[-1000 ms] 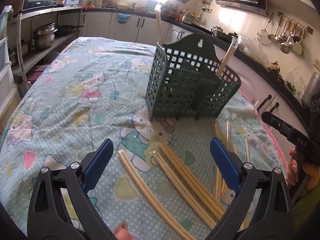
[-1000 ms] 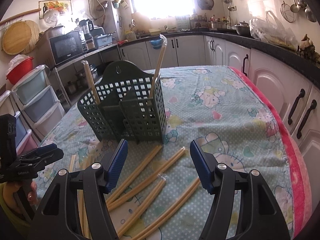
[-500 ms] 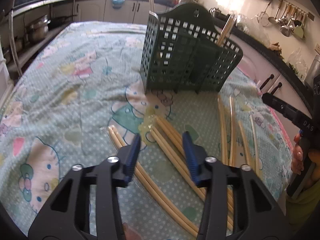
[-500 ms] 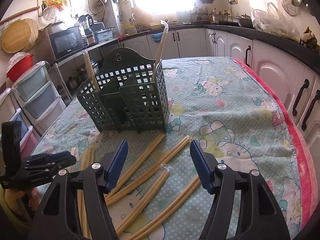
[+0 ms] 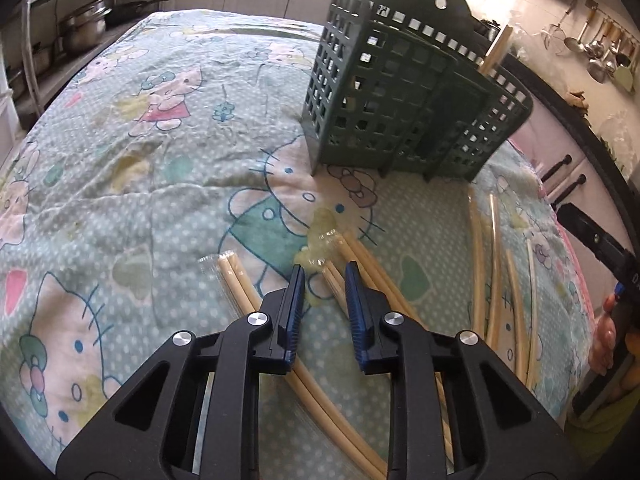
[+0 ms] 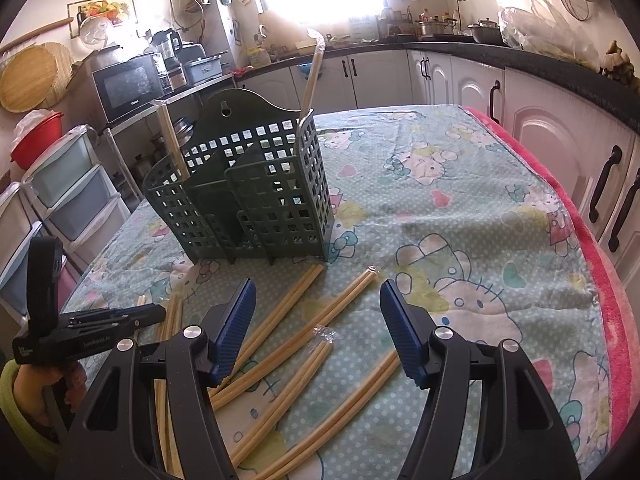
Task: Organize utensils
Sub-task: 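Close the left gripper on a chopstick while the right gripper grasps another chopstick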
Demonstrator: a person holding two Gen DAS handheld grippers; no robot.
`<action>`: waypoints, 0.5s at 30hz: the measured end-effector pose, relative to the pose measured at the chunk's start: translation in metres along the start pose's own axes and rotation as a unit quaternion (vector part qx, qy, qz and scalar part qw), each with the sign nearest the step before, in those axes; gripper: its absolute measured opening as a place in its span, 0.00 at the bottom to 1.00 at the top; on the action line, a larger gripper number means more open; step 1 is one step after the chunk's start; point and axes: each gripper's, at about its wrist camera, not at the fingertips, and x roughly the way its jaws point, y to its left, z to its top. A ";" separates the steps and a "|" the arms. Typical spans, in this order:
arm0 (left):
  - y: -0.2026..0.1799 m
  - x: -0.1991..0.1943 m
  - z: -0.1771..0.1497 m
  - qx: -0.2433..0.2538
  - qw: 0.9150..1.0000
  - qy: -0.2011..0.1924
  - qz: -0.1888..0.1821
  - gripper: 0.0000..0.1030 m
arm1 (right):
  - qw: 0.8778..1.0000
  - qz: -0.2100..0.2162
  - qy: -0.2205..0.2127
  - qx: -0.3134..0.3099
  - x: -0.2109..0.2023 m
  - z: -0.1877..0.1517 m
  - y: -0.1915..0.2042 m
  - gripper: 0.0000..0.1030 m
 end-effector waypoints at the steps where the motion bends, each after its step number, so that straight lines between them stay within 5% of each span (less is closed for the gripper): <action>1: 0.000 0.001 0.001 0.000 1.000 0.001 0.002 0.16 | 1.000 -0.001 0.003 0.001 0.002 0.000 -0.001 0.60; 15: 0.014 0.008 0.011 -0.022 1.000 0.002 -0.017 0.07 | 0.995 -0.035 0.085 0.029 0.062 0.015 -0.036 0.56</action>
